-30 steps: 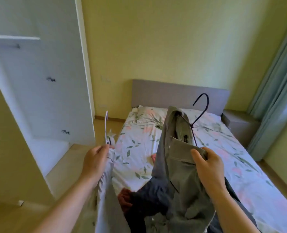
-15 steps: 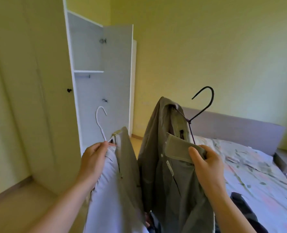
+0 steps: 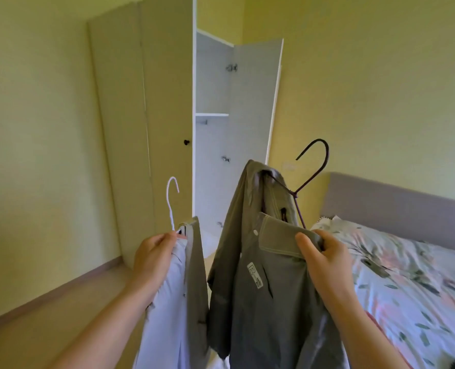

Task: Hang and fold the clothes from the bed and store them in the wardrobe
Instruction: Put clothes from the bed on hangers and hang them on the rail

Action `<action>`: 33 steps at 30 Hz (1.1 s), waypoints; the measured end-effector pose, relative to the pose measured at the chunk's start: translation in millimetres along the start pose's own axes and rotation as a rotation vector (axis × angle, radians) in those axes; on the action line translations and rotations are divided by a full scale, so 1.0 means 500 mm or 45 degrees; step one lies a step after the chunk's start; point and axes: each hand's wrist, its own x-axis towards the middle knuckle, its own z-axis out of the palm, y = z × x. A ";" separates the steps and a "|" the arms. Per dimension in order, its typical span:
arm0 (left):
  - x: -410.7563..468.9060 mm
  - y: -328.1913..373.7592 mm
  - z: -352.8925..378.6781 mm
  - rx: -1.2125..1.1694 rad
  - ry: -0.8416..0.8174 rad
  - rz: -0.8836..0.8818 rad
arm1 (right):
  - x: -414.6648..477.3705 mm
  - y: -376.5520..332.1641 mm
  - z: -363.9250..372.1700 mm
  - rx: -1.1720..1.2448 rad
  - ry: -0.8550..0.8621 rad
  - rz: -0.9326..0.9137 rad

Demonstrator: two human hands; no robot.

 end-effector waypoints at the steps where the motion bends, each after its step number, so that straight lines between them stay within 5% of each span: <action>1: 0.017 -0.005 -0.020 0.010 -0.006 0.000 | 0.003 -0.004 0.031 0.001 -0.011 -0.005; 13: 0.204 -0.080 -0.248 0.061 -0.116 -0.141 | -0.007 -0.049 0.410 0.076 0.050 0.131; 21: 0.315 -0.149 -0.258 -0.119 -0.242 -0.223 | 0.007 0.009 0.560 0.033 0.071 0.251; 33: 0.551 -0.255 -0.226 0.211 -0.258 -0.246 | 0.155 0.110 0.715 -0.019 0.018 0.266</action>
